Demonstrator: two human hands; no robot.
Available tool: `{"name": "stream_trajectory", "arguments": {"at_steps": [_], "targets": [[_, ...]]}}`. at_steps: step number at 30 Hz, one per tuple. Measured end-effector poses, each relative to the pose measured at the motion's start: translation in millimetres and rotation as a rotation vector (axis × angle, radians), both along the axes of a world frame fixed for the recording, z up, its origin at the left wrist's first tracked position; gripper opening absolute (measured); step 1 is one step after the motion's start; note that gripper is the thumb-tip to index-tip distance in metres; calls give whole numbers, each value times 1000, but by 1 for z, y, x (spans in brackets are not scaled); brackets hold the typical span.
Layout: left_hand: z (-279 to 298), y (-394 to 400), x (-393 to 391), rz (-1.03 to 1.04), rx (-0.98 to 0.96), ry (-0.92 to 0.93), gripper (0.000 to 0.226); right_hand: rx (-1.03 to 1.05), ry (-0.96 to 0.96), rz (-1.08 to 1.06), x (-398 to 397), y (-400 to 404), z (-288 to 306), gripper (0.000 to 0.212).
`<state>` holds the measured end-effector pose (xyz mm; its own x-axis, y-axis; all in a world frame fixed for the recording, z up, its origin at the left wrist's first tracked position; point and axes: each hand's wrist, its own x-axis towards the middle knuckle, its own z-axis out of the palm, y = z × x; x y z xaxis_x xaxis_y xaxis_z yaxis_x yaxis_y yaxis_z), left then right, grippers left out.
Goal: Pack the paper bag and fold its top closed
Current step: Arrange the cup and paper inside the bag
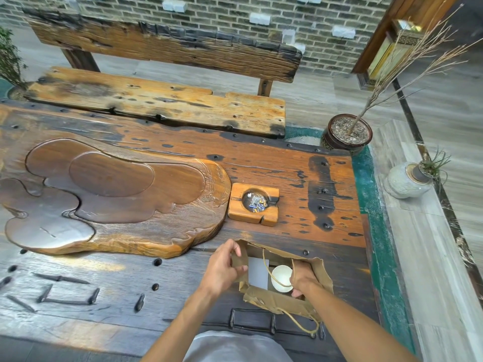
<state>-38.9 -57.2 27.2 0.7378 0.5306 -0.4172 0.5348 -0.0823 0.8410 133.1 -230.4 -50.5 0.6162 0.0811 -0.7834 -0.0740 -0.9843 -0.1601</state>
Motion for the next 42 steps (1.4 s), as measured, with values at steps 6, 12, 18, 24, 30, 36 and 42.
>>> {"name": "stream_trajectory", "arguments": {"at_steps": [6, 12, 18, 24, 30, 36, 42], "targets": [[2, 0, 1, 8, 3, 25, 42, -39, 89, 111, -5, 7, 23, 23], [6, -3, 2, -19, 22, 41, 39, -57, 117, 150, -9, 7, 42, 52], [12, -8, 7, -88, 116, 25, 42, -111, 126, 263, -6, 5, 64, 77], [17, -15, 12, -190, 198, -10, 35, -42, 112, 354, -4, 0, 101, 84], [20, -16, 6, -233, 225, -63, 41, 96, 115, 389, -9, -13, 147, 79], [28, -17, 2, -229, 300, -74, 45, 220, 143, 380, -9, -32, 186, 83], [42, -15, 5, -206, 280, -134, 47, 382, 169, 309, 4, -52, 223, 77]]}}
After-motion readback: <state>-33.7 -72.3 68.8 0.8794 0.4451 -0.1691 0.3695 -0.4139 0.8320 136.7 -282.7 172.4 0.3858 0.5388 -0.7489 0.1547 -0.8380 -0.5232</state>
